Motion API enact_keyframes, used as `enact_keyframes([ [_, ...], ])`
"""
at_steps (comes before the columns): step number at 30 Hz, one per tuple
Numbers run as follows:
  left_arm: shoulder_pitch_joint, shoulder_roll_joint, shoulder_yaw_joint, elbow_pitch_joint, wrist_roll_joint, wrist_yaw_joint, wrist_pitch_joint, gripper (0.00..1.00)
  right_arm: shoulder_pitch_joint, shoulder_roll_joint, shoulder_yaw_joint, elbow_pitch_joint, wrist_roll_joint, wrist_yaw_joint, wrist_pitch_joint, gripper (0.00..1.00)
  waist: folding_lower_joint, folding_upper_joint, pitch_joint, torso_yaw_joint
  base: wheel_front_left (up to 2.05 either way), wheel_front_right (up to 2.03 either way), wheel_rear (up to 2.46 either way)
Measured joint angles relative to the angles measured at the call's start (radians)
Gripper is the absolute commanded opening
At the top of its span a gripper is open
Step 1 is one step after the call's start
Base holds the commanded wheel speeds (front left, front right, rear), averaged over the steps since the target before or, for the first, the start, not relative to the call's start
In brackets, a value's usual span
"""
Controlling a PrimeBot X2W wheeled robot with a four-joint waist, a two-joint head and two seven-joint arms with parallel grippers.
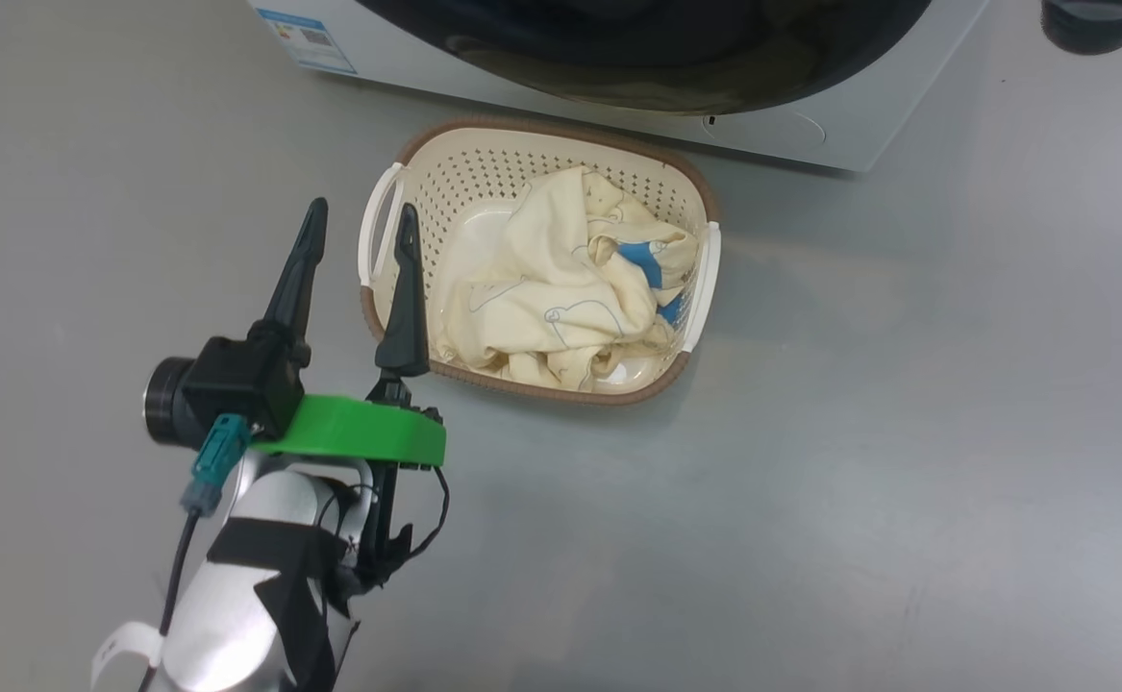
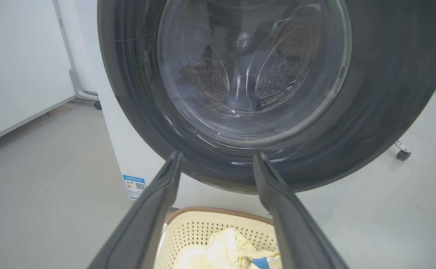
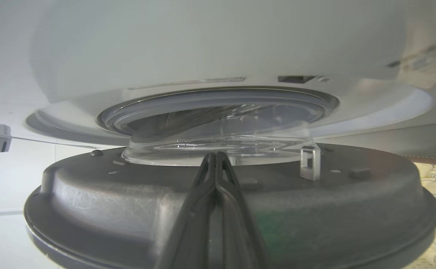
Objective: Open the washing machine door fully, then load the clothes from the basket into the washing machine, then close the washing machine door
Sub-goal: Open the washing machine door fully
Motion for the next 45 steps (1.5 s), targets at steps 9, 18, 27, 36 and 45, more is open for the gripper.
enact_keyframes([
  [9, 0.0, 0.0, 0.011, 0.003, 0.0, 0.001, 0.0, 1.0, 0.117, 0.035, 0.048, -0.107, 0.037, 0.0, 0.101, 0.0, 0.0, 0.0, -0.016, -0.013, 0.0, 0.0, 0.0],
  [18, 0.002, 0.0, 0.023, 0.018, 0.006, 0.001, 0.0, 1.0, 0.237, 0.038, 0.147, -0.25, 0.163, 0.0, 0.17, 0.0, 0.0, 0.0, -0.041, -0.021, 0.0, 0.0, 0.0],
  [27, 0.012, 0.0, 0.04, 0.033, 0.014, 0.001, 0.0, 1.0, 0.356, 0.04, 0.323, -0.413, 0.332, 0.0, 0.154, 0.0, 0.0, 0.0, -0.059, -0.038, 0.0, 0.0, 0.0],
  [36, 0.012, 0.0, 0.05, 0.047, 0.018, -0.004, 0.0, 1.0, 0.428, 0.04, 0.486, -0.519, 0.458, 0.0, 0.096, 0.0, 0.0, 0.0, -0.076, -0.054, 0.0, 0.0, 0.0],
  [45, 0.012, 0.0, 0.05, 0.058, 0.022, -0.005, 0.0, 1.0, 0.461, 0.04, 0.653, -0.592, 0.582, 0.0, 0.035, 0.0, 0.0, 0.0, -0.097, -0.053, 0.0, 0.0, 0.0],
])
